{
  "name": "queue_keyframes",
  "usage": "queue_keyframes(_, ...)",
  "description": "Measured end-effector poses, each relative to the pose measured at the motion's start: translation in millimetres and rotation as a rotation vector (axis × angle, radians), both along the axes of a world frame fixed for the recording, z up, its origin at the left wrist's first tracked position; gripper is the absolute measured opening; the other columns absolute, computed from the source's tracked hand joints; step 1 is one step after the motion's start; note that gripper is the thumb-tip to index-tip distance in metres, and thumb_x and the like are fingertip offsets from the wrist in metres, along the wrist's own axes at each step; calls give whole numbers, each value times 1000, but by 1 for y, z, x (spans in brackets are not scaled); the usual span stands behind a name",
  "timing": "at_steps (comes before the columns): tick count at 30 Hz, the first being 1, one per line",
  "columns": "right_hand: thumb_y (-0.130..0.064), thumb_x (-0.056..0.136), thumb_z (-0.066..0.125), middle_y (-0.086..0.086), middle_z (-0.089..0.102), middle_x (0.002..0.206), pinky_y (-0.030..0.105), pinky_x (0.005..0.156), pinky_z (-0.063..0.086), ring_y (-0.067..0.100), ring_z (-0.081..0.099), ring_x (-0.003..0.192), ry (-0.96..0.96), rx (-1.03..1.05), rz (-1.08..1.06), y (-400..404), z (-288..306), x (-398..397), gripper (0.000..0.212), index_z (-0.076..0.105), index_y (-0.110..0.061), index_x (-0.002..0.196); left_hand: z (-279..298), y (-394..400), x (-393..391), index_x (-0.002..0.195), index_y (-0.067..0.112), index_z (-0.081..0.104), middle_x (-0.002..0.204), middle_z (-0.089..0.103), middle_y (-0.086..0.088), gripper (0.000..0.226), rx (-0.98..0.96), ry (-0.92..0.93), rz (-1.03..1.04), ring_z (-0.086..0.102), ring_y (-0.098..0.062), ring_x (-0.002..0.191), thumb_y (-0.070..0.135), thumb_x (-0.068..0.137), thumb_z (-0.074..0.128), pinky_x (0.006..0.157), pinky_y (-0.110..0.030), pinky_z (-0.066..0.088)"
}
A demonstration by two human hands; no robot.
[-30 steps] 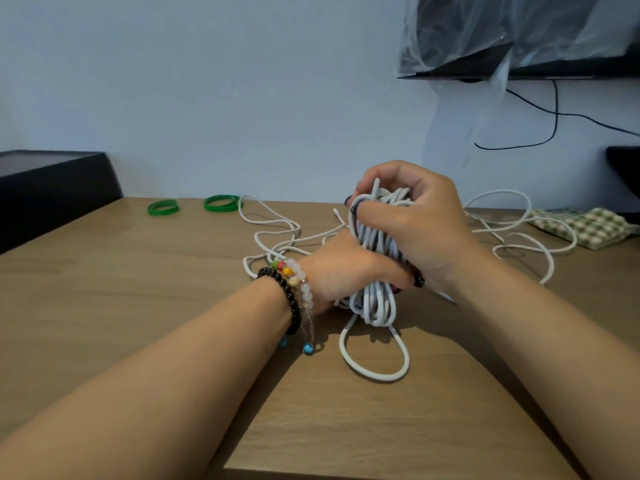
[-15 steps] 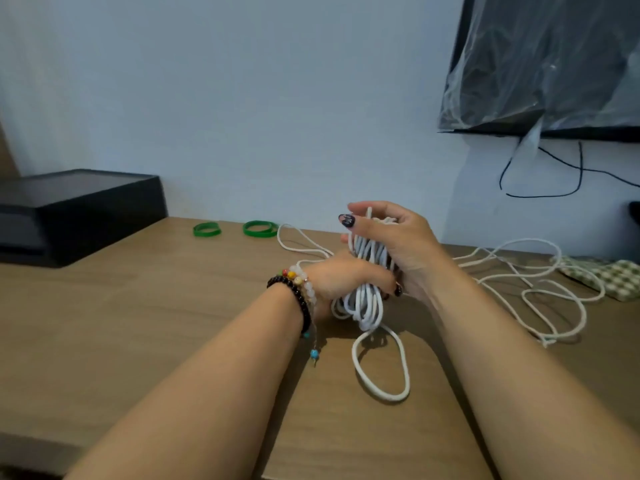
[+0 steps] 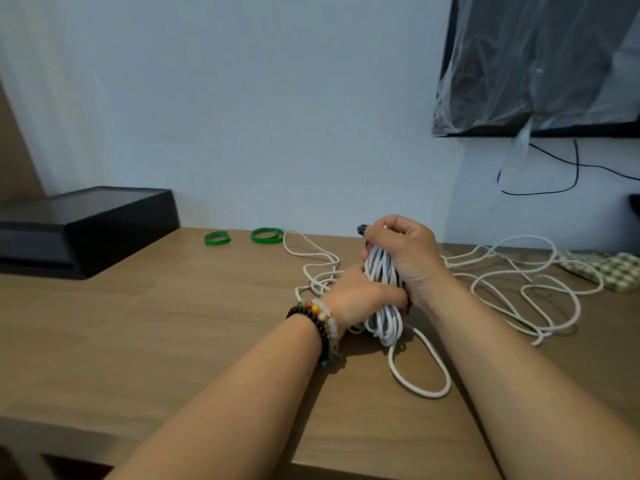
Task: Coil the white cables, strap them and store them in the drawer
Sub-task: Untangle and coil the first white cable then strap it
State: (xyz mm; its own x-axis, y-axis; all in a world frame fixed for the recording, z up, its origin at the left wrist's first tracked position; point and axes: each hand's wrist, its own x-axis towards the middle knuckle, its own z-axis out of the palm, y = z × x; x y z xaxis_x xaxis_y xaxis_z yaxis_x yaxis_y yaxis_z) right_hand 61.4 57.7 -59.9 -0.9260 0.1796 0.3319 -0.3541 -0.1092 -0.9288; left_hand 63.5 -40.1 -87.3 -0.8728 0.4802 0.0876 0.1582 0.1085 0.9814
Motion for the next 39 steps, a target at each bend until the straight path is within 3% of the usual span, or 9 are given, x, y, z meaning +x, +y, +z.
queue_keyframes(5, 0, 83, 65, 10, 57, 52, 26, 48, 49, 19, 55, 44, -47, -167, 1, 10, 2, -5, 18, 57, -5, 68, 6, -29, -2, 113, 11, 61, 104, 71, -15, 57, 101, -121, -27, 70, -29, 94, 23, 60, 80, 90, -43, 55)
queue_keyframes(9, 1, 83, 63, 8, 55, 47, 23, 43, 42, 18, 51, 40, -135, -353, 37, -2, -10, -17, 24, 53, -8, 63, 6, -64, -30, 97, 8, 62, 92, 73, -10, 8, 468, 30, 473, 71, -22, 92, 6, 90, 60, 81, -34, 57)
queue_keyframes(12, -6, 83, 65, 9, 55, 50, 25, 47, 41, 19, 48, 39, -193, -400, 155, -17, -20, -25, 23, 52, -10, 65, -6, -88, -71, 93, 16, 61, 90, 66, 4, 16, 157, 245, 844, 65, -19, 95, 2, 90, 55, 85, -33, 54)
queue_keyframes(15, -10, 77, 66, 9, 54, 50, 27, 51, 41, 18, 46, 39, -225, -447, 256, -20, -27, -30, 23, 50, -12, 62, -13, -120, -110, 119, 11, 56, 118, 59, -3, 30, -232, 346, 927, 56, -21, 113, 6, 89, 55, 95, -28, 43)
queue_keyframes(19, -9, 79, 64, 7, 53, 49, 25, 47, 41, 17, 47, 43, -262, -496, 291, -12, -34, -36, 25, 50, -12, 59, -14, -150, -148, 140, 3, 40, 143, 44, -17, 57, -611, 264, 964, 44, -32, 130, 7, 87, 61, 107, -37, 37)
queue_keyframes(23, -11, 81, 62, 6, 53, 49, 24, 46, 39, 16, 45, 45, -284, -507, 321, -9, -36, -42, 27, 49, -12, 57, -13, -166, -169, 130, 1, 48, 136, 47, -23, 50, -1078, 237, 909, 46, -39, 124, 19, 85, 63, 103, -45, 42)
queue_keyframes(27, -9, 80, 63, 8, 50, 51, 24, 47, 40, 17, 46, 43, -292, -487, 378, -12, -39, -45, 26, 48, -12, 58, -12, -170, -177, 124, -2, 57, 130, 55, -23, 36, -1208, 245, 811, 51, -38, 119, 17, 94, 53, 102, -41, 43)
queue_keyframes(33, -7, 80, 64, 8, 46, 55, 25, 49, 42, 17, 50, 43, -279, -514, 402, -11, -37, -44, 25, 47, -11, 62, -11, -170, -170, 113, 1, 66, 119, 62, -23, 25, -976, 352, 962, 56, -40, 111, 10, 93, 54, 96, -43, 46)
queue_keyframes(39, -9, 79, 66, 10, 51, 56, 23, 45, 41, 17, 48, 40, -279, -500, 339, -6, -31, -38, 23, 49, -11, 64, 7, -117, -100, 117, 9, 65, 114, 67, -6, 26, -166, 432, 1054, 61, -13, 100, 21, 96, 58, 90, -23, 45)
